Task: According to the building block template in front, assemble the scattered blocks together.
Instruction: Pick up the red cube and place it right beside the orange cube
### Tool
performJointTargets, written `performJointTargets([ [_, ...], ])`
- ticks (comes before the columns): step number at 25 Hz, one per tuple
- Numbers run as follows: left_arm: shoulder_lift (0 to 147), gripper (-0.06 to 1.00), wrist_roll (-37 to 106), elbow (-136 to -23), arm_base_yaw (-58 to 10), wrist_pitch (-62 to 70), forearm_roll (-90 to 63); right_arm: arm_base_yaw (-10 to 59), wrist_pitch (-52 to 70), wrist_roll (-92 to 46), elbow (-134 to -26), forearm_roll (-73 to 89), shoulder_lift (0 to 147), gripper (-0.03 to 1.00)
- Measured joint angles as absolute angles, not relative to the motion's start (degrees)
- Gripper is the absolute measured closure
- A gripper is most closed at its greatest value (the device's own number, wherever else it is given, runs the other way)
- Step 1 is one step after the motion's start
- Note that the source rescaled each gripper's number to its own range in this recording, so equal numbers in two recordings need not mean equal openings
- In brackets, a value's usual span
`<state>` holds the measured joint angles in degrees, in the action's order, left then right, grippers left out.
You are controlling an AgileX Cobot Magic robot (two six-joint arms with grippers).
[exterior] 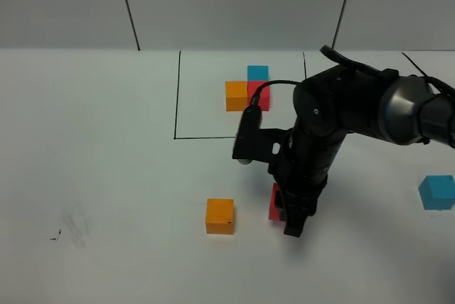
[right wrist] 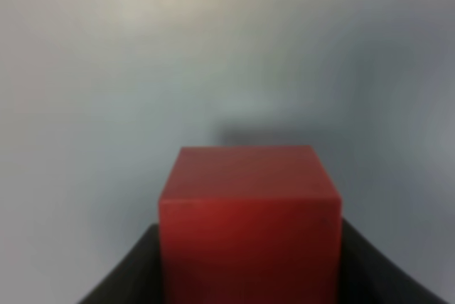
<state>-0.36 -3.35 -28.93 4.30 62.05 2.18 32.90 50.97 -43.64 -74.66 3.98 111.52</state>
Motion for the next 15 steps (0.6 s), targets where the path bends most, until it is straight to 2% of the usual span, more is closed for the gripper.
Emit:
performJointTargets([
  [7, -0.36, 0.77, -3.35, -28.93, 4.3, 62.05, 2.18, 36.51, 50.95, -44.46, -77.05, 4.1, 112.18, 0.67],
  [15, -0.36, 0.77, -3.31, -28.93, 4.3, 62.05, 2.18, 37.2, 49.07, -44.64, -77.09, 4.12, 113.3, 0.67],
])
